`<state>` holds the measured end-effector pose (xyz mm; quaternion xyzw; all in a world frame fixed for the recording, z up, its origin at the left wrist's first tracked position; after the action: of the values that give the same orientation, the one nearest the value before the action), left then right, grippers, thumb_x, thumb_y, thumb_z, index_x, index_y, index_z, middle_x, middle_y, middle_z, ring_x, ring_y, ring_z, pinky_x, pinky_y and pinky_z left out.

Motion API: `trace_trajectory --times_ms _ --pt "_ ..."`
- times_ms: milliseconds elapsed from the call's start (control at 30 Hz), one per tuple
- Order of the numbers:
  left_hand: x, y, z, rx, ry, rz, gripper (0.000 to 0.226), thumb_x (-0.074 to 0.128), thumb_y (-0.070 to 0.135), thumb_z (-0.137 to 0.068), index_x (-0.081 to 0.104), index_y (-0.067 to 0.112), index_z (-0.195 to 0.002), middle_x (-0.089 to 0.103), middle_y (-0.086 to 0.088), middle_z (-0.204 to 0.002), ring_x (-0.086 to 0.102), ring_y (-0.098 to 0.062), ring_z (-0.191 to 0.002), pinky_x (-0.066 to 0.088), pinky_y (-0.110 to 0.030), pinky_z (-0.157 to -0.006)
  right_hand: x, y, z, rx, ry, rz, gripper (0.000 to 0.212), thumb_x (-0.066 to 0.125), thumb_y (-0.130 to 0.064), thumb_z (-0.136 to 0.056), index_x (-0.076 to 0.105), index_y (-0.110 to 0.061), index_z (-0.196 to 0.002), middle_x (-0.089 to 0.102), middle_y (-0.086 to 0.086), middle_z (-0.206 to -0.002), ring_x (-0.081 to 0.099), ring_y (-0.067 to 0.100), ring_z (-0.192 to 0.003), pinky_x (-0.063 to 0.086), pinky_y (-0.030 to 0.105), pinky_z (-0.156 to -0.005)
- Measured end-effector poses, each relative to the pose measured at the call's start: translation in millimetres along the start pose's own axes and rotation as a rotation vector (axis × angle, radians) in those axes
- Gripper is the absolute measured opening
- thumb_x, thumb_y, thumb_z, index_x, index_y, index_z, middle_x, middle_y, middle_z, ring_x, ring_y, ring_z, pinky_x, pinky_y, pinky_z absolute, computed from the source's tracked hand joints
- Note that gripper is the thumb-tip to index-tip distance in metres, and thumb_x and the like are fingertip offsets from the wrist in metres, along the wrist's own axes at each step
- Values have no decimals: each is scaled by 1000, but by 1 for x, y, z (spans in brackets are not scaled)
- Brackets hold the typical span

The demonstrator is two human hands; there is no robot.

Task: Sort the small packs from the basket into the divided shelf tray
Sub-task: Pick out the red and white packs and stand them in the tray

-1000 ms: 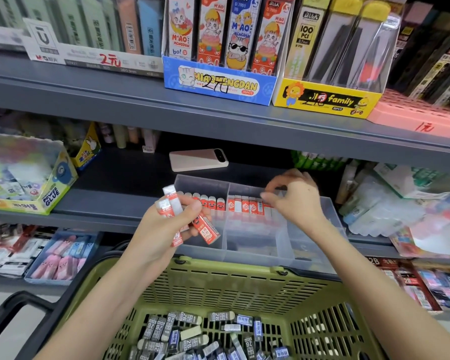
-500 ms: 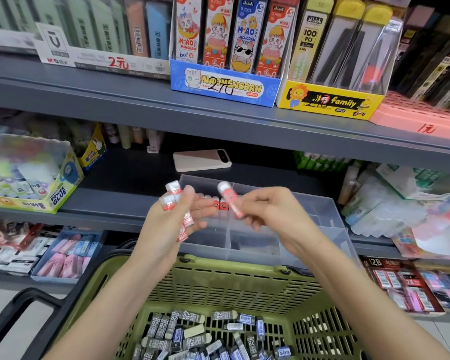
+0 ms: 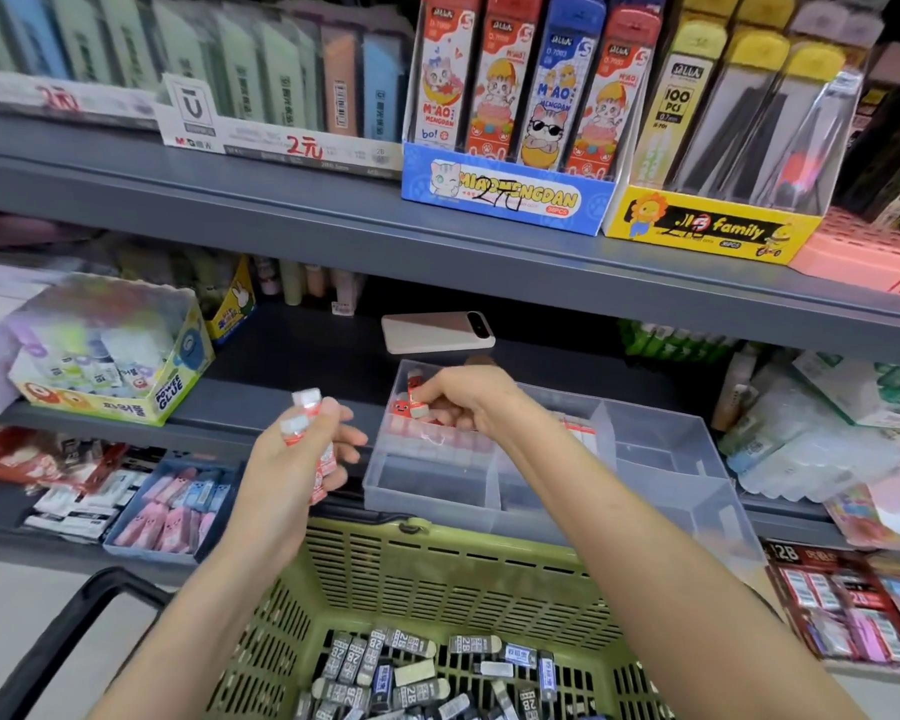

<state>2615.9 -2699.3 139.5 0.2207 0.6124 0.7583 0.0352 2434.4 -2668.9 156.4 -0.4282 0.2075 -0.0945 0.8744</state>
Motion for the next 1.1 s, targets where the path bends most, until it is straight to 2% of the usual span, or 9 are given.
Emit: trace_trajectory --times_ms 233,367,467,533,667,767,867,1000,1100 --pt "1 -10 -7 -80 -94 34 37 63 41 -79 69 13 -101 54 2 -61 41 -13 -61 29 -17 -40 14 -4 -13 34 -65 426 32 61 -14 -89 55 -10 -57 49 -1 -53 34 7 -36 25 15 -34" --pt "5 -13 -6 -129 -165 103 23 62 11 -86 63 8 -109 58 0 -62 48 -13 -62 35 -17 -41 11 -6 -14 -22 -73 643 30 65 -28 -86 57 -12 -62 51 -1 -60 41 12 -50 34 23 -47" --pt "7 -12 -3 -123 -194 80 25 53 -5 -89 60 8 -109 57 -2 -62 47 -13 -61 36 -18 -42 2 -25 -7 -248 136 834 31 68 -40 -79 69 -9 -80 65 0 -75 61 17 -70 49 29 -66" --pt "7 -11 -2 -111 -205 47 24 53 -3 -90 62 9 -109 55 -2 -61 45 -12 -58 34 -17 -42 4 -39 14 -482 160 598 24 65 -42 -83 69 -19 -79 66 -9 -74 62 10 -73 48 26 -67" --pt "12 -8 3 -88 -268 -13 9 62 4 -86 65 7 -93 53 -2 -59 41 -13 -56 31 -17 -41 42 -43 60 -646 -270 227 10 68 -27 -85 72 -25 -94 70 -7 -81 61 1 -72 43 7 -61" --pt "19 -5 9 -80 -342 -36 11 67 7 -80 57 4 -83 52 -4 -61 37 -14 -56 30 -17 -42 45 -42 70 -699 -254 197 11 68 -14 -84 71 -10 -93 61 -6 -70 49 3 -64 40 11 -62" --pt "19 0 12 -51 -361 -6 29 66 15 -78 60 -5 -98 53 -6 -67 39 -14 -57 29 -18 -43 29 -32 70 -635 -265 18 4 65 -14 -87 68 -14 -89 66 2 -79 56 9 -66 43 15 -57" --pt "11 7 9 -28 -275 131 27 62 17 -78 66 3 -102 57 -7 -69 49 -15 -65 35 -18 -44 -59 -11 57 -549 89 -357 11 63 -6 -86 70 -11 -79 68 7 -70 59 12 -56 50 18 -53" --pt "10 4 6 -65 -229 241 26 58 19 -77 63 3 -97 58 -6 -69 52 -16 -66 38 -19 -46 -122 11 49 -500 425 -262 5 68 -4 -82 68 -1 -85 66 3 -62 57 10 -48 51 18 -50"
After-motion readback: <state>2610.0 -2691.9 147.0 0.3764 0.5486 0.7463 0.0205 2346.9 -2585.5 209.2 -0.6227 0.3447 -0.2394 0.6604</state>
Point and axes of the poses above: each hand's wrist, its own z-axis away from the middle knuckle, its own x-axis out of the palm, y = z × x, the point moved 8 cm from there along -z, towards the middle knuckle
